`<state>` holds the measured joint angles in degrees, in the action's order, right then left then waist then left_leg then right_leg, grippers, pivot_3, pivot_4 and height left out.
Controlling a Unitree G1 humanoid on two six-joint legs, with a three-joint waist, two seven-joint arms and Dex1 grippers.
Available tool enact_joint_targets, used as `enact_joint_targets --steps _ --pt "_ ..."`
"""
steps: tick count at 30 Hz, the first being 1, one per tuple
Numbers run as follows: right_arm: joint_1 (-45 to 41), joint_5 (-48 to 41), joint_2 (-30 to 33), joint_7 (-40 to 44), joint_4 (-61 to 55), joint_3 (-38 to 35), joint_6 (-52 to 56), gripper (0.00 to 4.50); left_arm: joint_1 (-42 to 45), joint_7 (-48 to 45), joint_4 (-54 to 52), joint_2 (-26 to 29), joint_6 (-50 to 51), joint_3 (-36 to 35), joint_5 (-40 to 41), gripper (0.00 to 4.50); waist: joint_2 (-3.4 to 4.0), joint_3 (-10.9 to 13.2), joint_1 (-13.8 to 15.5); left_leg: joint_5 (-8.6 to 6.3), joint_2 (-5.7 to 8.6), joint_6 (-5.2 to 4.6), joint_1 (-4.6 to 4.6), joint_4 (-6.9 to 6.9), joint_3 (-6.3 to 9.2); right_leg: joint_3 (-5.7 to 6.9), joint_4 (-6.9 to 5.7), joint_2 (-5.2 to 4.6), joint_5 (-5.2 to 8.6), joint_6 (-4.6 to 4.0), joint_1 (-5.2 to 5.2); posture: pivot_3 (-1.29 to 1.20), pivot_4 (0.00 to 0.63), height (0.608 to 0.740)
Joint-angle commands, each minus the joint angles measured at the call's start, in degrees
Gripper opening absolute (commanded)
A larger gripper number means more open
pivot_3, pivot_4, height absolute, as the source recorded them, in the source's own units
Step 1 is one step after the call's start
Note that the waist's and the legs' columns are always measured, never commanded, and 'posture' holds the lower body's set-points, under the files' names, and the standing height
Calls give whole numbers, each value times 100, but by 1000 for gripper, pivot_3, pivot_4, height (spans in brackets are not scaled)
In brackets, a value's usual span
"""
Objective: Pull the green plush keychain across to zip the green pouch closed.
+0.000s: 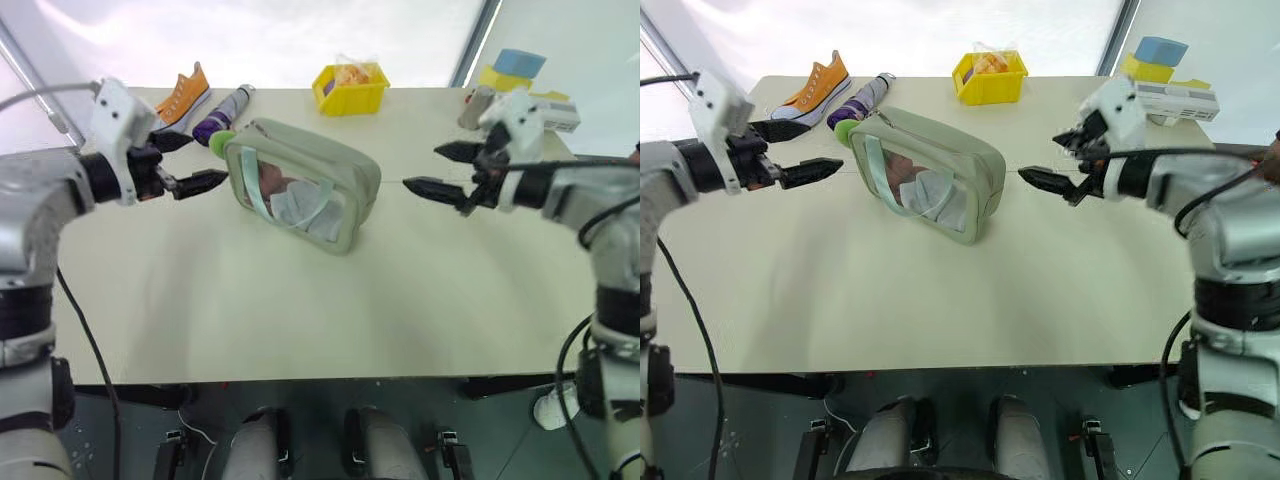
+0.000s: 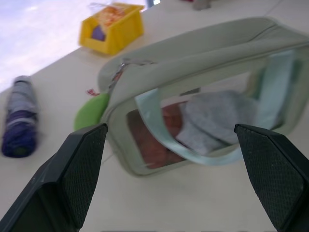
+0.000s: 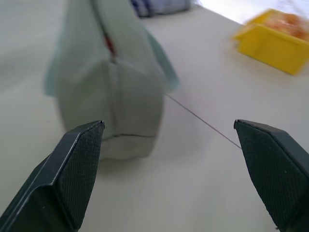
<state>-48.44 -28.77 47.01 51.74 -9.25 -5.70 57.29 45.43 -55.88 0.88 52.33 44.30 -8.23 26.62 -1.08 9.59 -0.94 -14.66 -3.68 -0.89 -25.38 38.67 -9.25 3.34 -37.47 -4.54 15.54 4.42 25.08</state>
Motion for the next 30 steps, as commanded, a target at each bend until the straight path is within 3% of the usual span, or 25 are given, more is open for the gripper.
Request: enact_joint_targets --steps 1,7,12,17,25,29,30 --pt "-233 -175 7 146 81 53 -26 4461 246 -299 226 144 -307 64 -53 4496 0 0 4 0 1 0 0 2 0 0 0 0 0 0 -1 0 150 740" --pt "-272 -206 -139 -136 -142 178 65 4461 225 -90 418 7 -694 106 -340 4496 -1 0 13 0 -6 0 -3 35 -1 -1 -18 -5 -1 2 -4 0 150 740" --pt "-928 -245 -785 -555 -177 469 158 4461 114 -70 117 158 -467 -19 -240 4496 0 0 -28 1 -6 1 -3 38 -5 -5 -38 -7 -1 2 7 0 150 740" --pt "-1382 442 -1718 -1280 353 1244 -237 4461 -23 69 -899 289 163 -244 171 4496 -1 1 -40 5 -11 7 -5 38 -7 -8 -55 -2 0 0 23 0 150 740" --pt "-1336 1623 -1999 -1017 1372 2500 -1505 4461 -774 922 -2368 -215 868 -443 747 4496 -5 1 22 6 -3 7 -8 49 1 -8 -54 -12 -1 1 8 0 150 740" --pt "-1342 1947 -1904 -698 1531 2688 -1982 3360 -794 1312 -2634 -359 1246 -680 1096 4500 -5 2 -2 6 -5 8 -6 47 3 -8 -58 -8 -1 1 10 0 150 740" --pt "-1347 2017 -1881 -613 1544 2725 -2094 2894 -821 1374 -2689 -359 1280 -713 1135 4500 -5 1 -6 7 -6 8 -6 46 3 -8 -59 -7 -1 1 11 0 150 740"
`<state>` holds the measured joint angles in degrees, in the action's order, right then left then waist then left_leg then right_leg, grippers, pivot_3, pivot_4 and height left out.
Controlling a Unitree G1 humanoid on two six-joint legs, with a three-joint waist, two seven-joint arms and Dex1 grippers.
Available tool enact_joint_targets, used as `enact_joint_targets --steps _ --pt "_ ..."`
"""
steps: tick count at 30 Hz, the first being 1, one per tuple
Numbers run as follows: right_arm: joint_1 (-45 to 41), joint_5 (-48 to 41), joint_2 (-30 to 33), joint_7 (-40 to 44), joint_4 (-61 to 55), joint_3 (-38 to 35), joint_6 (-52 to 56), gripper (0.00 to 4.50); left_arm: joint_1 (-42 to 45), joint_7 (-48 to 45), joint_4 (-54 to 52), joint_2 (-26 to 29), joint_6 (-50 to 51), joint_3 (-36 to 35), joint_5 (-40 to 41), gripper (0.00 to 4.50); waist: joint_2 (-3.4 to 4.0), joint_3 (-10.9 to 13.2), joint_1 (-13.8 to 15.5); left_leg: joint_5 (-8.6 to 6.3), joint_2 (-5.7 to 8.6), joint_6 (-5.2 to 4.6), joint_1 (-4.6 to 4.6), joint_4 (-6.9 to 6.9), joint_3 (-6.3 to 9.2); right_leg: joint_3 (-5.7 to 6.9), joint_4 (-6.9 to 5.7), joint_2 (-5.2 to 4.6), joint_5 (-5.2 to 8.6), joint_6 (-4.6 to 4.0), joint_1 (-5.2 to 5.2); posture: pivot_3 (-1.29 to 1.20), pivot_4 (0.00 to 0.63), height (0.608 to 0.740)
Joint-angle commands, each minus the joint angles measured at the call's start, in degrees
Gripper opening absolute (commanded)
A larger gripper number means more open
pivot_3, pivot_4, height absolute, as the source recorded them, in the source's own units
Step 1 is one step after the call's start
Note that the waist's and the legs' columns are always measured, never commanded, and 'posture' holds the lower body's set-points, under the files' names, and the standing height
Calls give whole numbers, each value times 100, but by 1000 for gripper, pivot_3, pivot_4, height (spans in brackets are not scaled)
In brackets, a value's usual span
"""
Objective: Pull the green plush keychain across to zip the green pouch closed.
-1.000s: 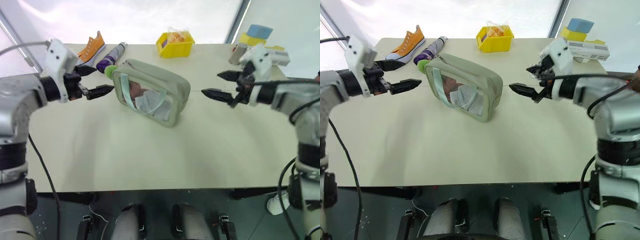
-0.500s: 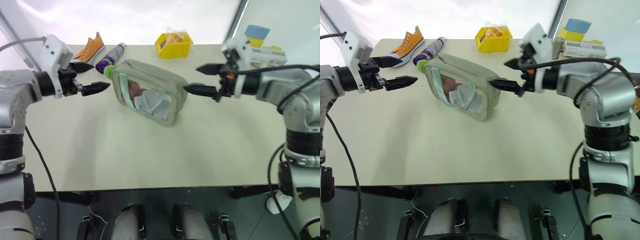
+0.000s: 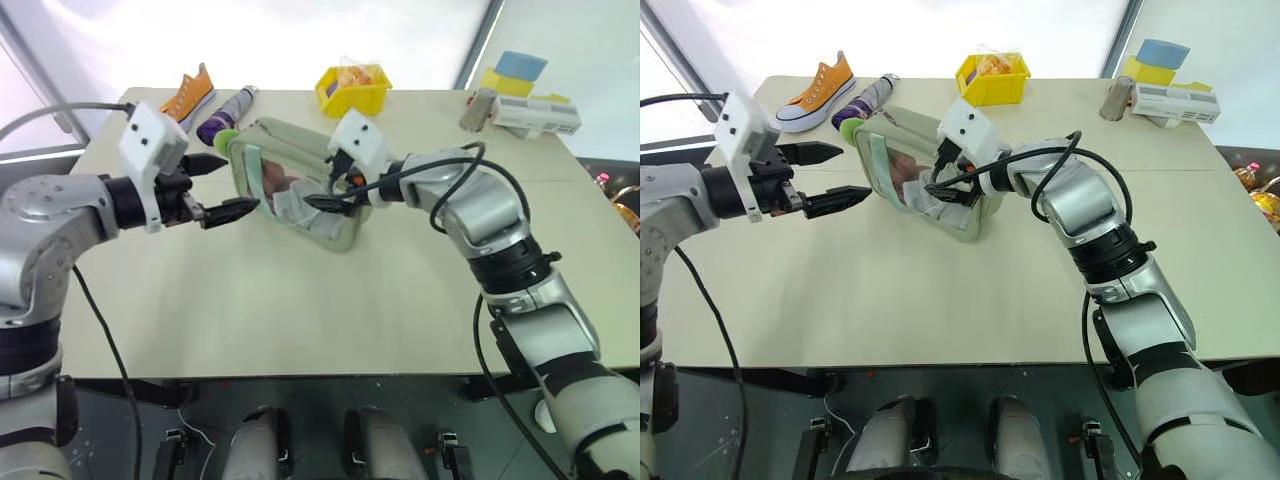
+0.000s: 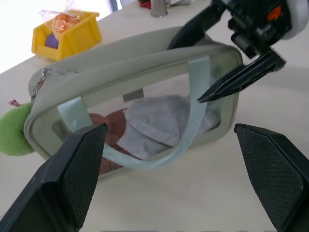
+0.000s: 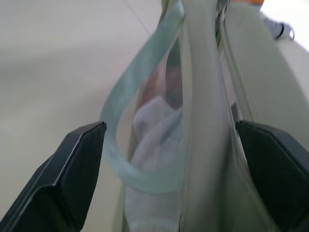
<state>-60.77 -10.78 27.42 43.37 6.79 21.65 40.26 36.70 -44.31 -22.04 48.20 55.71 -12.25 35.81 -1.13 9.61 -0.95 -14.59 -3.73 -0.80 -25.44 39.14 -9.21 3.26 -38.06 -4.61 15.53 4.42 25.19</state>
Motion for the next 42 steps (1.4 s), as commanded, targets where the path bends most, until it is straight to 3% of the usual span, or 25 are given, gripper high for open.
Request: enact_joint_targets --steps 1,3,4,5,7,12,16,20,23,27,33,39,42 --pt "-114 278 92 295 -50 13 -477 2374 32 283 -420 52 164 -342 245 4500 0 0 -10 0 -1 0 0 0 0 0 0 1 0 0 0 0 150 740" --pt "-96 424 141 452 -37 59 -711 1299 -20 384 -396 70 181 -397 273 4500 0 0 -12 0 0 1 1 0 0 0 0 0 0 0 -1 0 150 740" --pt "-71 518 203 539 -26 61 -935 1038 -82 384 -356 136 150 -424 255 4500 0 0 -14 1 0 2 3 0 0 0 0 0 0 0 -1 0 150 740" --pt "-40 579 267 633 -3 22 -1197 376 -158 362 -324 216 105 -454 229 4500 0 0 -14 2 0 3 4 0 -1 0 -1 0 0 0 -1 0 150 740" --pt "20 618 514 935 133 -176 -2099 376 -300 269 -175 423 0 -573 157 4500 1 0 -13 2 0 4 3 -1 -1 1 0 1 0 0 0 0 150 740" --pt "45 121 1025 2038 553 -796 -3211 376 -552 34 187 887 -244 -870 118 4500 -1 4 18 2 1 3 1 -2 -2 2 8 -1 0 0 -2 0 150 740" --pt "281 -293 1012 2706 602 -1023 -3424 376 -501 34 231 882 -328 -807 170 4500 -1 4 -6 2 0 4 6 -3 -3 2 6 1 0 0 -4 0 150 740" --pt "684 -203 915 2863 642 -1024 -3820 376 -555 76 194 741 -418 -628 144 4500 -1 4 -12 3 -2 6 8 -2 -4 2 5 4 0 0 -6 0 150 740" --pt "689 -164 906 2761 635 -1114 -3661 1150 -567 74 222 692 -432 -587 136 4500 0 3 -26 3 -2 7 10 -2 -7 1 4 3 0 0 -6 0 150 740" --pt "710 -197 1276 2700 133 -1296 -3086 3046 -623 5 390 758 -503 -619 79 4500 3 4 -10 4 -3 7 10 -2 -6 1 1 3 0 0 -3 0 150 740" --pt "1192 -474 1982 2560 -1075 -1680 -1802 3046 -873 -187 912 954 -871 -650 -189 4500 -1 2 25 3 -2 7 8 -1 -4 2 3 -4 1 -1 -5 0 150 740" --pt "1671 -596 2072 2495 -1546 -1695 -1284 3046 -609 -396 1666 904 -1506 -189 -645 4500 0 2 19 2 -2 6 11 -3 -6 3 6 -4 1 -2 -6 0 150 740" --pt "1722 -503 1952 2422 -1463 -1593 -1368 2172 -317 -497 2026 733 -1789 127 -833 4500 -1 2 21 3 1 6 10 -1 -7 3 5 -2 1 -1 -6 0 150 740"
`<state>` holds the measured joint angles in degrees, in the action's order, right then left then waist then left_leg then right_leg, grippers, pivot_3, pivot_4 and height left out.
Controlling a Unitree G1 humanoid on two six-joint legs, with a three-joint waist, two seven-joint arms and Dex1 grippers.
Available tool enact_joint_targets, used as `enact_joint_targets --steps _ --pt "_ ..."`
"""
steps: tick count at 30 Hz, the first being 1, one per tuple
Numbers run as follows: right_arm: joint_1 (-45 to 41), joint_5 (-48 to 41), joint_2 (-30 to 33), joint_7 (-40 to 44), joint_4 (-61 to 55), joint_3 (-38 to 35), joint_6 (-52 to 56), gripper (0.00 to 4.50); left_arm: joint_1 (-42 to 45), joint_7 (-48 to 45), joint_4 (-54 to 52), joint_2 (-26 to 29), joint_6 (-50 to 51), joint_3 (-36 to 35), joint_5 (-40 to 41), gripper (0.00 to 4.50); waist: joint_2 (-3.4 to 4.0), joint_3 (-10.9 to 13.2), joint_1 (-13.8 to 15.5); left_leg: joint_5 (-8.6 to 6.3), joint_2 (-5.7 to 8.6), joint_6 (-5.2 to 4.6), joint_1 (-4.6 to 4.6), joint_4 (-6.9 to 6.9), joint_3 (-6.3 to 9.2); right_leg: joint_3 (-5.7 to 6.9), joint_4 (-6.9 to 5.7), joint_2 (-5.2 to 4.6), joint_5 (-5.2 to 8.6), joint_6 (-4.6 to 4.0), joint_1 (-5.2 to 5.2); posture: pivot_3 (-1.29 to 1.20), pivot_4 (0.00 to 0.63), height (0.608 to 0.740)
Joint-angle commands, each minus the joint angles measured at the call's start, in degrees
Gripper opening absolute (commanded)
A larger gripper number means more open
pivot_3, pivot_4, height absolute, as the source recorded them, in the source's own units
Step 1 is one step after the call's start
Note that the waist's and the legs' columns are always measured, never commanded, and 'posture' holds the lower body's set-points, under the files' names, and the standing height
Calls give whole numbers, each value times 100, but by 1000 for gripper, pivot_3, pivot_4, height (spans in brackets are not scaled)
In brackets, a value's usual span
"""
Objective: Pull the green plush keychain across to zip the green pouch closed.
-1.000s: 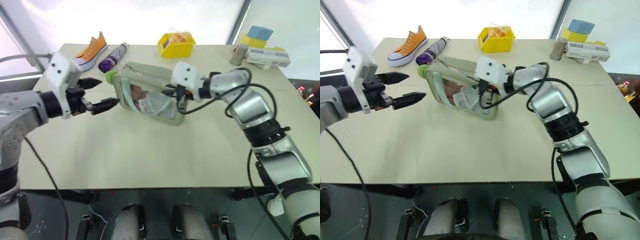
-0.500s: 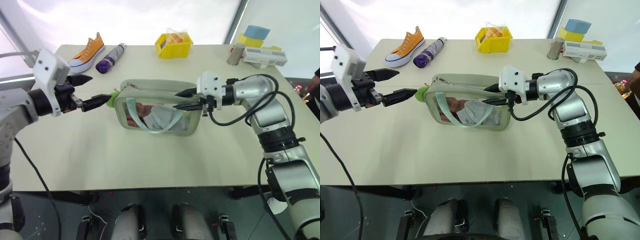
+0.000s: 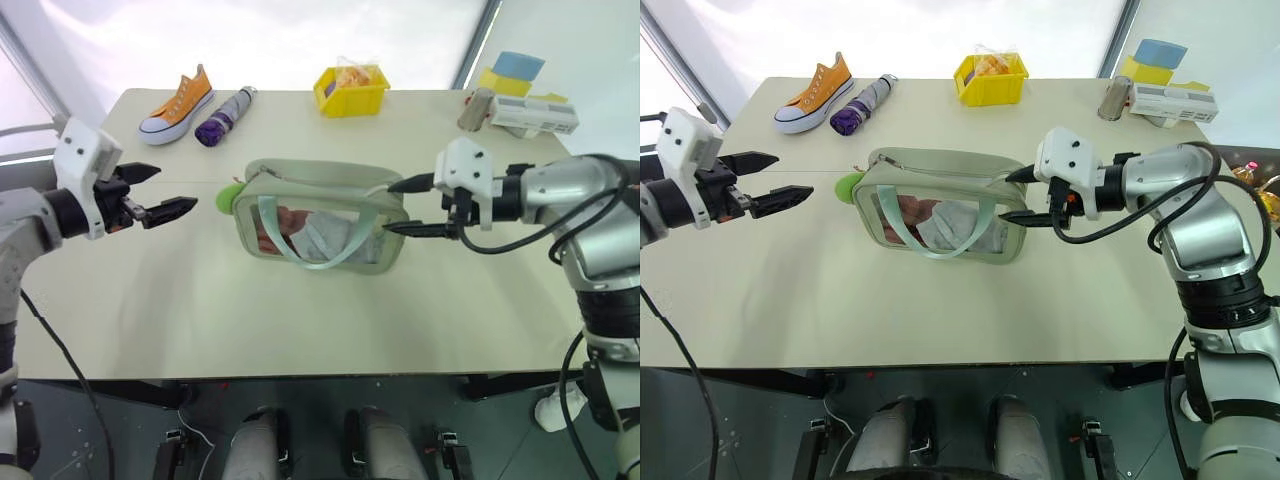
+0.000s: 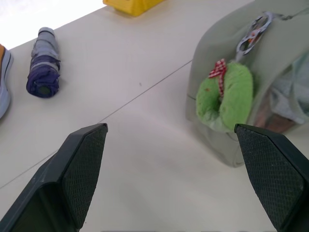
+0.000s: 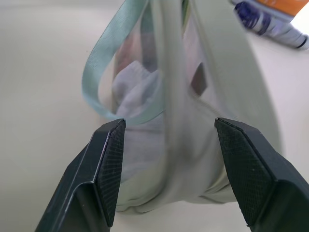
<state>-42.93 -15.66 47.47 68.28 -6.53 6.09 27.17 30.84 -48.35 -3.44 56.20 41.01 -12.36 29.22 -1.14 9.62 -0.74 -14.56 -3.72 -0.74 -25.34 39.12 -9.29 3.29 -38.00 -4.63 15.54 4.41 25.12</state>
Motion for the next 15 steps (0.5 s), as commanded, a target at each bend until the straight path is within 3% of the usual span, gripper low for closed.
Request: enact_joint_targets --steps 1,4,5,15 --pt "-48 30 -75 -67 -90 12 -119 1724 371 -134 284 -135 -404 255 -243 4500 0 0 0 0 1 0 0 1 0 0 0 0 0 0 -1 0 150 740" --pt "-13 125 -126 -61 -4 109 -235 152 652 -280 508 -383 -509 504 -299 4500 0 0 7 0 4 0 -2 1 -1 0 0 2 0 0 0 0 150 740" --pt "-21 135 -153 -71 6 123 -229 23 707 -345 480 -439 -480 556 -268 4500 -1 -1 6 0 4 -1 -1 2 -1 0 -1 2 0 1 0 0 150 740" --pt "-22 209 -244 -155 2 207 -251 23 825 -726 227 -334 -97 427 -29 4500 -2 -1 -14 0 1 0 0 4 -1 -1 -3 5 0 1 0 0 150 740"
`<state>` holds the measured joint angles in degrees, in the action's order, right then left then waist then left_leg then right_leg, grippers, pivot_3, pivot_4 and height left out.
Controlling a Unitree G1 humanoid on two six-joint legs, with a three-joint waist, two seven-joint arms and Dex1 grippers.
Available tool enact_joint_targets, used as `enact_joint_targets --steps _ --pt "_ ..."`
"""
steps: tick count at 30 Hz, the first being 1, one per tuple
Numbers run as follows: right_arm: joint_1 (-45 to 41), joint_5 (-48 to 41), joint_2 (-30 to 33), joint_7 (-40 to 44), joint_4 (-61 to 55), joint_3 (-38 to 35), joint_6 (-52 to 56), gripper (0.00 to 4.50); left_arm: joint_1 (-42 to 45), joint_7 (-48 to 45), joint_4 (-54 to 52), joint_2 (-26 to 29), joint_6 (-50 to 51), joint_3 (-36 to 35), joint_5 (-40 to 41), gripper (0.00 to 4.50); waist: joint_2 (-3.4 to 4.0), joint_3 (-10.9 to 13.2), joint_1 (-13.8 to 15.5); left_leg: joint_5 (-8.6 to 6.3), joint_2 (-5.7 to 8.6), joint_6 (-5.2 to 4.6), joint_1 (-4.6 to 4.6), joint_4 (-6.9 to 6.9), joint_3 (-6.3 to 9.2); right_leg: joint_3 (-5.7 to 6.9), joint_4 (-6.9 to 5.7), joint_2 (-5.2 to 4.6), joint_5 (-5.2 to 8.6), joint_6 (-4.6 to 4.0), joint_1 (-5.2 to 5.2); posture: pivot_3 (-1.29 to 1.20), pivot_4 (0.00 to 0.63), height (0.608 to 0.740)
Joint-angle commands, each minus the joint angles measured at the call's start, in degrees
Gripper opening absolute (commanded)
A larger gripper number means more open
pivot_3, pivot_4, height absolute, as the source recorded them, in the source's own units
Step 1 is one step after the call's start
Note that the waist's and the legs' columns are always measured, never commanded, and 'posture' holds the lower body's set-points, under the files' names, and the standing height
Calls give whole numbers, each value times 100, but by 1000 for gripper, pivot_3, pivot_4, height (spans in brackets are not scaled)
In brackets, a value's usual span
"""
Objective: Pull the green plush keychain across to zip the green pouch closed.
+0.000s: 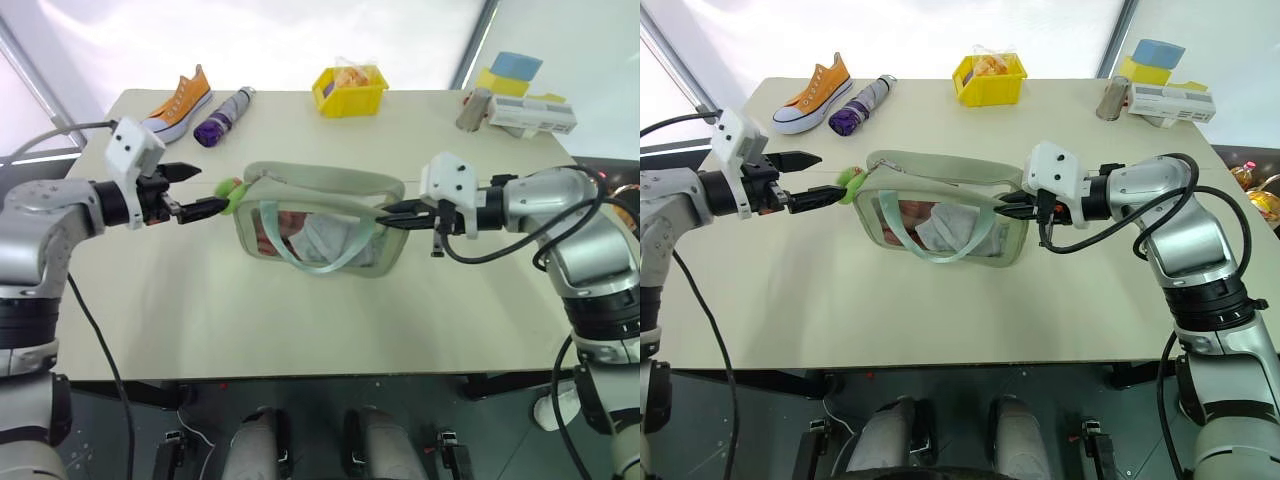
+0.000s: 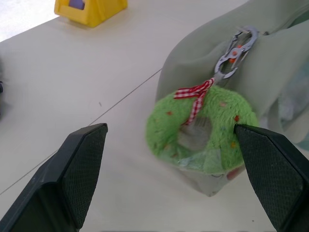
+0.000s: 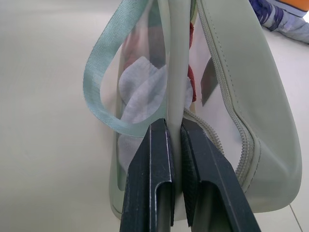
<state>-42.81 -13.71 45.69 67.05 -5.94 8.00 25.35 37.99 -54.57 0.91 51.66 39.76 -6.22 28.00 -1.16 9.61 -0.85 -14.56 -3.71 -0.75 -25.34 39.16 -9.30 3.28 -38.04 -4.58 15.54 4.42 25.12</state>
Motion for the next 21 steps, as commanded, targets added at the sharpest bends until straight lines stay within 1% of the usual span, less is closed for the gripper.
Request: enact_joint_targets --steps 1,7,10,13,15,16,21 --pt "-33 27 -67 -33 -49 20 -84 23 104 -124 -215 117 48 -198 124 4500 0 0 -4 0 0 0 1 0 0 0 0 0 0 0 0 0 150 740" --pt "-36 43 -53 -24 -45 12 -98 23 61 -137 -328 78 238 -283 315 4500 0 0 -11 0 0 0 1 0 0 0 -1 2 0 0 0 0 150 740" --pt "-37 47 -45 -22 -64 4 -87 23 -113 -158 -369 89 122 -195 221 4500 0 0 -12 0 0 0 1 0 0 0 -1 2 0 0 0 0 150 740" --pt "-42 37 -40 -23 -110 1 -46 23 -199 -101 -189 -22 -130 -93 33 4500 0 0 -8 0 1 0 2 0 0 0 -2 2 0 0 0 0 150 740" --pt "-37 28 -41 -34 -134 -3 -12 0 -117 50 -68 -190 -132 -69 -8 3976 0 0 5 0 1 0 2 0 0 0 -2 2 0 0 -1 0 150 740" --pt "-30 26 -34 -34 -152 -3 5 0 -99 87 -11 -236 -221 -17 -101 3645 0 0 5 0 1 0 3 1 0 0 -2 1 0 0 -2 0 150 740" --pt "-5 3 -16 -35 -237 -18 87 0 -74 69 98 -336 -346 -11 -209 1138 0 0 -4 0 1 0 2 1 0 0 -2 3 0 0 -1 0 150 740"
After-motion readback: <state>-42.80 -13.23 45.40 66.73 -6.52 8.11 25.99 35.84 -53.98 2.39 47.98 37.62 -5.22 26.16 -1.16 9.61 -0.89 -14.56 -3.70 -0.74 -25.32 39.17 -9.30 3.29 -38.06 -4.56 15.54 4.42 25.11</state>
